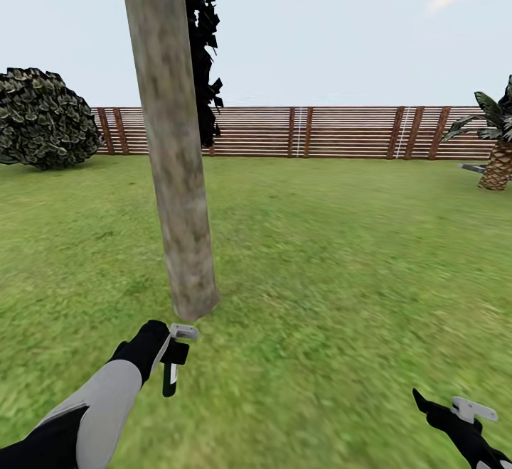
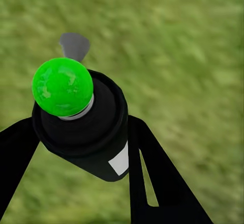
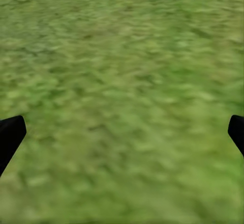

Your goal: In the garden, pick up the pesticide atomizer on the floor and spray pesticide onto both trees until each tree trunk is fully covered.

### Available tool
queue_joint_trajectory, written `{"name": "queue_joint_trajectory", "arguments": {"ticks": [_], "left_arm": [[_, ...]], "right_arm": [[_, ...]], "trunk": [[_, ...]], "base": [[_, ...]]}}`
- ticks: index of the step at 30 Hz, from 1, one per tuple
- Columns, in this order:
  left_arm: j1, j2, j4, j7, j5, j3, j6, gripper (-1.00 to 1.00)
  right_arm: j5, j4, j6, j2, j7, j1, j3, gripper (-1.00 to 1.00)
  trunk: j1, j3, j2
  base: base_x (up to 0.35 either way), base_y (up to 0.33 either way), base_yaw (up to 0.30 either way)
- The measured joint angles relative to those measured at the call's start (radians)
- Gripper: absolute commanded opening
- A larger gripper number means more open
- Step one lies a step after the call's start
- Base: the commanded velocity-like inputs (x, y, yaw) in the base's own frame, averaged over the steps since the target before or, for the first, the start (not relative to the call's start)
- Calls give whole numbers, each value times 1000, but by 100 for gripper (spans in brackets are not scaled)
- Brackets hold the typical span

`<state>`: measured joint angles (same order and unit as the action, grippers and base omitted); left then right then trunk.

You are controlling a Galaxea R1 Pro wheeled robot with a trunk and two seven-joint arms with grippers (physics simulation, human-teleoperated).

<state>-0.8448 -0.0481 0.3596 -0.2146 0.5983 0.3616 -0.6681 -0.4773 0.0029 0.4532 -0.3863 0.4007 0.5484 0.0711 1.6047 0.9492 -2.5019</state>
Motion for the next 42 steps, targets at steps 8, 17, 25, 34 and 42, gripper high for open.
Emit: {"name": "queue_joint_trajectory", "arguments": {"ticks": [8, 17, 25, 34, 42], "left_arm": [[0, 0, 0, 0, -2, 1, 0, -100], [4, 0, 0, 1, 0, 1, 3, -100], [5, 1, 0, 3, 0, 1, 3, -100], [5, 2, 0, 3, 0, 1, 3, -100], [6, 2, 0, 3, 0, 1, 3, -100]], "right_arm": [[0, 0, 0, 0, 0, 0, 0, 100], [0, 0, 0, 0, 0, 0, 0, 100], [0, 0, 0, 0, 0, 0, 0, 100], [0, 0, 0, 0, 0, 0, -1, 100], [0, 0, 0, 0, 0, 0, -1, 100]], "trunk": [[0, 0, 0], [0, 0, 0], [0, 0, 0], [0, 9, 0], [0, 21, 0]], "base": [[123, 91, 0], [119, 90, 0], [30, 22, 0], [61, 45, 0], [0, 0, 0]]}}
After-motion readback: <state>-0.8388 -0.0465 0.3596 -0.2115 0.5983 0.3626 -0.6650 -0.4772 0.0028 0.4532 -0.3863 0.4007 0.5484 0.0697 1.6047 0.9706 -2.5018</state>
